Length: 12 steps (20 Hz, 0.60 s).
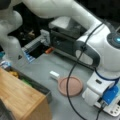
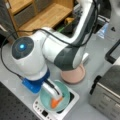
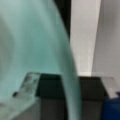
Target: Pick up the pan. Place the pan on the table. Pick up the bowl. Place the bowl on the stove.
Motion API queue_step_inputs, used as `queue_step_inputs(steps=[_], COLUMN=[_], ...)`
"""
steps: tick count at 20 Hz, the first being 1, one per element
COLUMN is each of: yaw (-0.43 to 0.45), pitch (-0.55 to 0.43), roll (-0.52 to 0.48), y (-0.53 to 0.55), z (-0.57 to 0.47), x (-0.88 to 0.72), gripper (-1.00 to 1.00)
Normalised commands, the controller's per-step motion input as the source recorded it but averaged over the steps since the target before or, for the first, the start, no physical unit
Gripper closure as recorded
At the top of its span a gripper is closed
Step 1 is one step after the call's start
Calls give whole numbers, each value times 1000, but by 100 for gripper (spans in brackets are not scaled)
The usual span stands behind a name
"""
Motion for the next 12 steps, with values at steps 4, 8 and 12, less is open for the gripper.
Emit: queue_step_inputs(steps=[4, 8, 12], yaw=[14, 14, 15], pitch=[-92, -92, -91], roll=[-225, -228, -225], y=[44, 56, 61], z=[-86, -64, -60], x=[-46, -66, -78], gripper=[-100, -100, -100])
